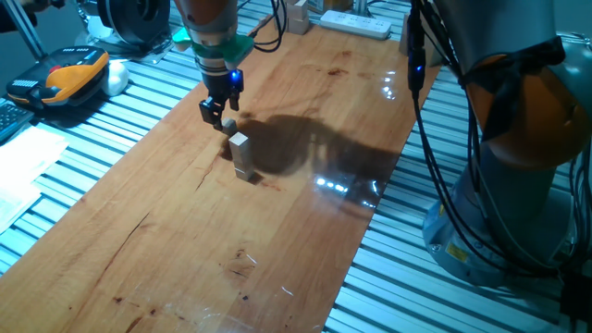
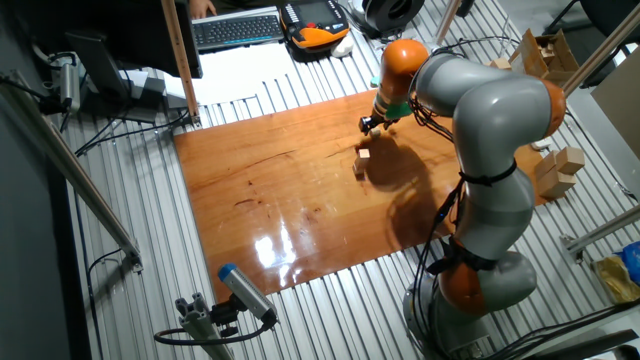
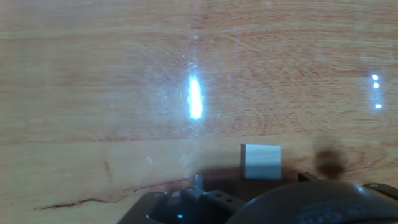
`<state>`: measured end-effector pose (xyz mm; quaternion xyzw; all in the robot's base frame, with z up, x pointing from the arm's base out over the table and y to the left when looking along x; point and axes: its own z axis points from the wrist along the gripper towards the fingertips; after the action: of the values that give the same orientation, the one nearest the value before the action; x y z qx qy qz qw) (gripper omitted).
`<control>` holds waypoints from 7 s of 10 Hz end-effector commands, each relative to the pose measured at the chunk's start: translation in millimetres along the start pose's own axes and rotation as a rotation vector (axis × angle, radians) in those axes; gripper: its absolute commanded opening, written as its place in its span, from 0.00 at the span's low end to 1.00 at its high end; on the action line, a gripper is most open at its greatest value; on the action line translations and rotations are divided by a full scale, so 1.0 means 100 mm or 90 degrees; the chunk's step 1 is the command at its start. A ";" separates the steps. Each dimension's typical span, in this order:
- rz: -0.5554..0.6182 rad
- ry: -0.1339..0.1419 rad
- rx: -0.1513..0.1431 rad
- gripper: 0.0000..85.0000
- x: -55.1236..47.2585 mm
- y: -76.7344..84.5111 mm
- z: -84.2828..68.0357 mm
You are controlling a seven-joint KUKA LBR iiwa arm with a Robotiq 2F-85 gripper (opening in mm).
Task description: Stack the blocks in a vertical line of five
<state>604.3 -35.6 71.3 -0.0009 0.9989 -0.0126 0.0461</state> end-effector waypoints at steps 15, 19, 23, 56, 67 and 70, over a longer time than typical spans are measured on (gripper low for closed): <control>0.013 0.020 -0.016 0.40 0.00 0.00 -0.01; 0.032 0.024 -0.013 0.40 0.00 0.00 -0.01; 0.032 0.030 -0.001 0.40 -0.14 0.04 -0.06; 0.040 0.002 -0.007 0.60 -0.14 -0.13 0.33; 0.035 0.004 -0.009 0.60 -0.10 -0.14 0.35; 0.034 0.004 -0.008 0.60 -0.09 -0.12 0.37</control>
<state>616.6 -48.5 35.3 0.0252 0.9987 -0.0055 0.0438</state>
